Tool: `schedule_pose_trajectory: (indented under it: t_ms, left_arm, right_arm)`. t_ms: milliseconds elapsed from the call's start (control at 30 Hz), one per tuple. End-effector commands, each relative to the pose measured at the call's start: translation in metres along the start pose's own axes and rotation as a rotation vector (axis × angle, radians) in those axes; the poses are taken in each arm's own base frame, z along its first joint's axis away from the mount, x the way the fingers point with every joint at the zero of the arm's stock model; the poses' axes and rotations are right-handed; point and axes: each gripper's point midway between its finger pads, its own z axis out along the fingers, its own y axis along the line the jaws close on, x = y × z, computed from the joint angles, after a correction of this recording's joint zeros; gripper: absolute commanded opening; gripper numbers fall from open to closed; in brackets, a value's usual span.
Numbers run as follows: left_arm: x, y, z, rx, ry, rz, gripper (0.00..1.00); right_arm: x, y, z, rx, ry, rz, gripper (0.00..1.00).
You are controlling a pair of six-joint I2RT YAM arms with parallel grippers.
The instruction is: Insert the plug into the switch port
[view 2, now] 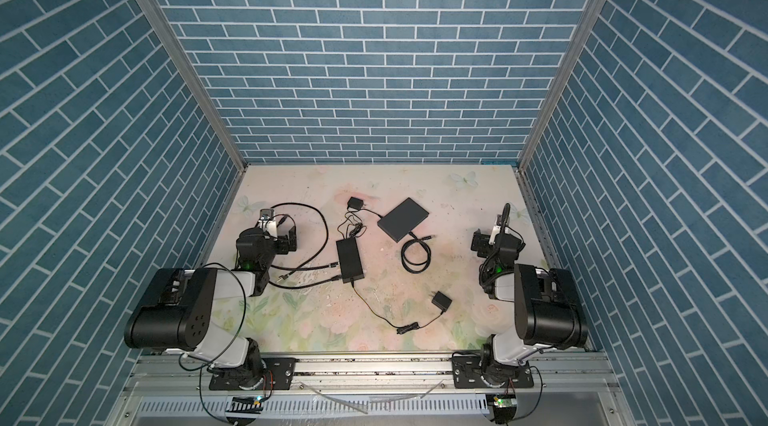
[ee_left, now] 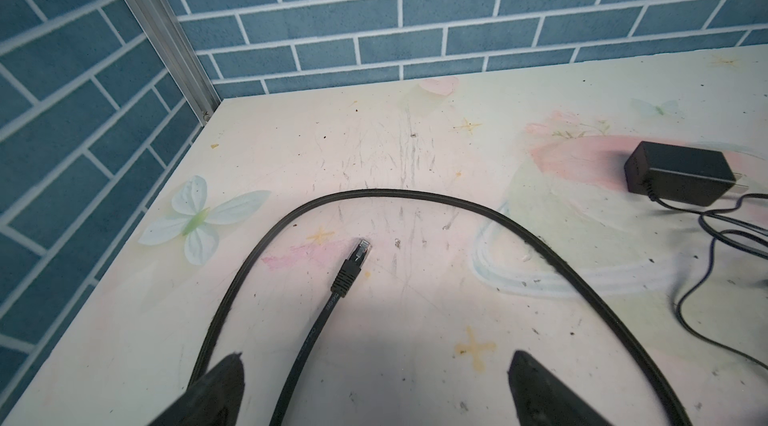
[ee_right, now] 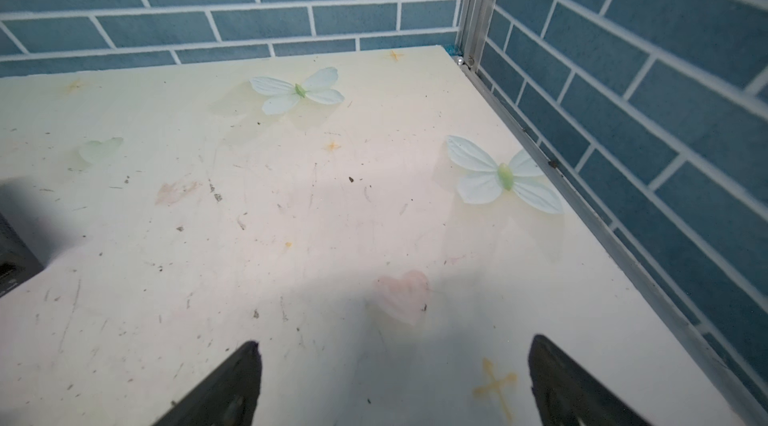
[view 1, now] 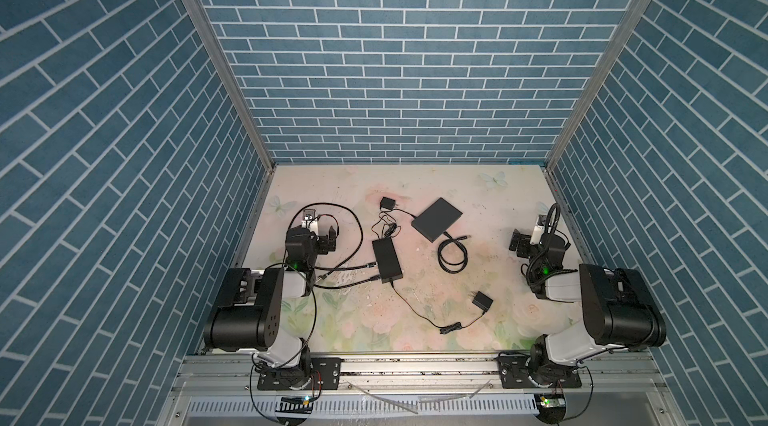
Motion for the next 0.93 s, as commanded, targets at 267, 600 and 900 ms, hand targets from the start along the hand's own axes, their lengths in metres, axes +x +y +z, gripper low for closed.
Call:
schedule_pose_trajectory:
  t_ms: [267,600,900]
  left_arm:
    - [-0.006,-0.001,0.0,0.0,-0.02,0.009,1.0]
    - [-0.005,-0.001,0.0,0.001,-0.018,0.009,1.0]
    - [-0.005,-0.002,0.0,0.005,-0.02,0.012,1.0]
  right_arm:
    - [-0.012,-0.007,0.0,-0.01,-0.043,0.066,0.99]
    - [-0.012,0.01,0.006,-0.096,-0.003,0.019,0.99]
    - [-0.011,0.01,0.006,-0.096,-0.001,0.019,0.99]
